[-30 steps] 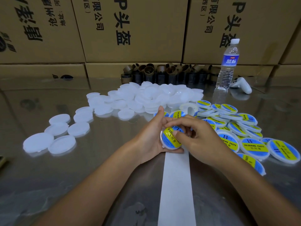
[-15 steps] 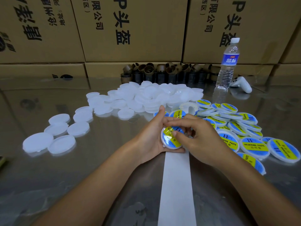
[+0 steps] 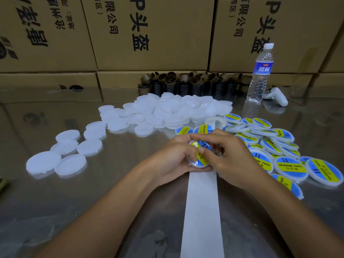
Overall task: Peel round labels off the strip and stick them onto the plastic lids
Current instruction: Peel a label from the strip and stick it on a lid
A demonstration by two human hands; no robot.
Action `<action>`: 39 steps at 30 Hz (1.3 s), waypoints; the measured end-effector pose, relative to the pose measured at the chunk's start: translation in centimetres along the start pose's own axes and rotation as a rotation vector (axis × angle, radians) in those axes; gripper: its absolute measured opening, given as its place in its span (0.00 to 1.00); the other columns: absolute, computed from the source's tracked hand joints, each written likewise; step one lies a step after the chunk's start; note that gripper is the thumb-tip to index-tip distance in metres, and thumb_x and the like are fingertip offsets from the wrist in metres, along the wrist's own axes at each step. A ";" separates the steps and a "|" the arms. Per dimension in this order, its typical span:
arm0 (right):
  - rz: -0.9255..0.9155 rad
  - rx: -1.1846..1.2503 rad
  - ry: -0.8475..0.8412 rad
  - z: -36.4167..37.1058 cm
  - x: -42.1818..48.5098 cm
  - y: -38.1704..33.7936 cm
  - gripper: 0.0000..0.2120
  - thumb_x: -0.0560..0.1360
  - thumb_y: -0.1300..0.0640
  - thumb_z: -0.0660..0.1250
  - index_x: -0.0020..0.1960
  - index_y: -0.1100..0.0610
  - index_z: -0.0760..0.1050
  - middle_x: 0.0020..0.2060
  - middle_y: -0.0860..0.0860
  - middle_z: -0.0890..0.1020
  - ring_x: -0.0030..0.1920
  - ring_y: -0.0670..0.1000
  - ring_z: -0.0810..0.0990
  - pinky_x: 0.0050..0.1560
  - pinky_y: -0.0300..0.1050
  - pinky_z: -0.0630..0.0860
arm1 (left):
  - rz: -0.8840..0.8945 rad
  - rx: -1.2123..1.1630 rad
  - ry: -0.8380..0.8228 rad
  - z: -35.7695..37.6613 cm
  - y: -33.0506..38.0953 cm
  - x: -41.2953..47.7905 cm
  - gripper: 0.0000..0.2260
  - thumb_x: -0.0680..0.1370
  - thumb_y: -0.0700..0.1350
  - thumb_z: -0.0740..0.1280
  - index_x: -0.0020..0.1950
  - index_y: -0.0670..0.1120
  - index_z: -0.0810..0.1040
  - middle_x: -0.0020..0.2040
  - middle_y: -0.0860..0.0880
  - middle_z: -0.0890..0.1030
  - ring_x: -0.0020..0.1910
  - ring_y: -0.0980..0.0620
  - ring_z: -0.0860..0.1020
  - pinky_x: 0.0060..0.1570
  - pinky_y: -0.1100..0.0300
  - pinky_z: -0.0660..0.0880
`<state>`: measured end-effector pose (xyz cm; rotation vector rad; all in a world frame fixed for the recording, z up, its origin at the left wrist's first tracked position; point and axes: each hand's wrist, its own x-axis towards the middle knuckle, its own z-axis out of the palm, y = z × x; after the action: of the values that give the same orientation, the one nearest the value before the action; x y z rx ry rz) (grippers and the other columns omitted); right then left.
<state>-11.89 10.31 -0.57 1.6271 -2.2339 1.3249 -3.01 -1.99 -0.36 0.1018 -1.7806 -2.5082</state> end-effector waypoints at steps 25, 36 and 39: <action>0.252 0.355 0.140 0.1 0.5 0.1 0.06 0.73 0.50 0.69 0.46 0.49 0.73 0.31 0.49 0.81 0.29 0.44 0.75 0.34 0.37 0.72 | 0.371 0.034 0.229 0.2 0.1 0.4 0.11 0.82 0.38 0.56 0.52 0.45 0.78 0.46 0.51 0.84 0.46 0.55 0.81 0.47 0.62 0.79; 0.236 0.404 0.186 0.1 0.7 0.3 0.05 0.77 0.56 0.64 0.44 0.53 0.76 0.26 0.45 0.79 0.27 0.44 0.76 0.34 0.37 0.75 | 0.294 0.258 0.398 0.2 -0.4 0.4 0.07 0.78 0.45 0.65 0.46 0.43 0.78 0.42 0.45 0.83 0.43 0.49 0.79 0.48 0.56 0.75; 0.237 0.408 0.134 0.1 0.7 0.3 0.03 0.75 0.57 0.67 0.48 0.55 0.75 0.27 0.48 0.80 0.26 0.44 0.76 0.33 0.36 0.74 | 0.309 0.244 0.410 0.1 -0.4 0.4 0.06 0.77 0.45 0.66 0.43 0.44 0.78 0.40 0.46 0.83 0.41 0.50 0.79 0.44 0.60 0.74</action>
<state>-12.36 9.79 -0.41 1.3454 -2.2370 1.9958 -3.44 -1.78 -0.68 0.3034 -1.7577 -1.8909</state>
